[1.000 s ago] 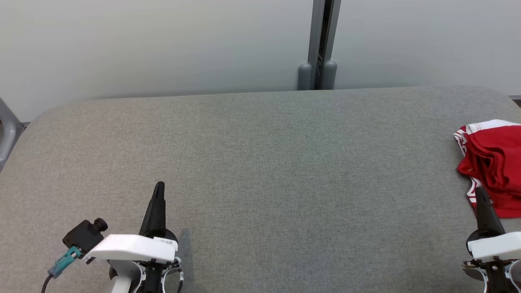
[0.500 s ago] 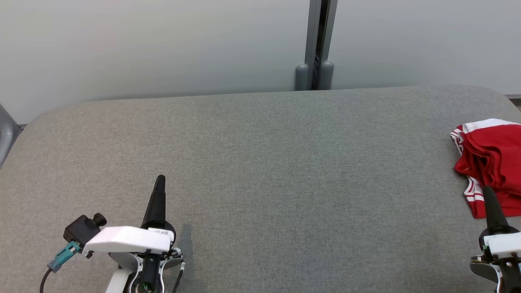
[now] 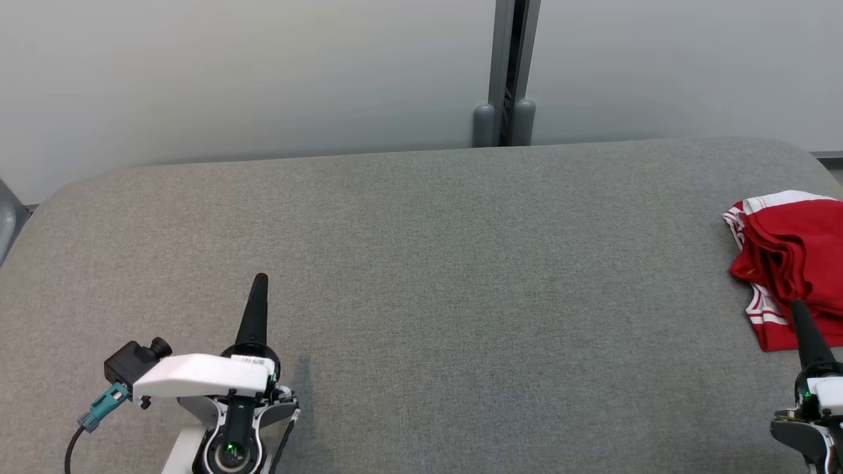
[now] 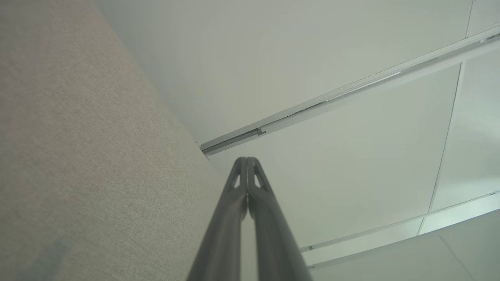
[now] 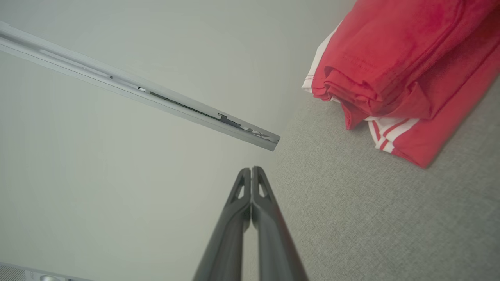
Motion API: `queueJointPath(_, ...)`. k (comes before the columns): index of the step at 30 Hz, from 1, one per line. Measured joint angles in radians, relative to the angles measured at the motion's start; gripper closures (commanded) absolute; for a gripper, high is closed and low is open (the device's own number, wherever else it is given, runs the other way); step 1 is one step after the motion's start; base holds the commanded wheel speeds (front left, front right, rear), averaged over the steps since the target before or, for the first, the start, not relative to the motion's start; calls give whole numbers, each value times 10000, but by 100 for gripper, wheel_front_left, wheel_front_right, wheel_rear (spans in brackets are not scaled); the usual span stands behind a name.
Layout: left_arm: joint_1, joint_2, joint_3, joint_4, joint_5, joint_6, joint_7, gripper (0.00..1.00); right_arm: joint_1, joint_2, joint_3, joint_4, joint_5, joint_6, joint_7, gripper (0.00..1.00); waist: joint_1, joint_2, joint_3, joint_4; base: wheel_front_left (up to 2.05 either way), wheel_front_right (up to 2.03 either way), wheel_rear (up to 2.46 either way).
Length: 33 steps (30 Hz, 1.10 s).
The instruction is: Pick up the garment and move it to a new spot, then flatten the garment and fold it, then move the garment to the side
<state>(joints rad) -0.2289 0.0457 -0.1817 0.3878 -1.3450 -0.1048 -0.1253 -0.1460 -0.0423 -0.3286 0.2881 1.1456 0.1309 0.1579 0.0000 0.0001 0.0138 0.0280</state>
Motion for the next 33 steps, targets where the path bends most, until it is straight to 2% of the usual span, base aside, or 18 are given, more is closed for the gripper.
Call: queueJointPath(33, -636, 10, -127, 384, -2334, -167, 339, 100, -244, -46, -765, 203, 2761, -2, 1009, 100, 0, 0, -42, -188, 0, 0, 0)
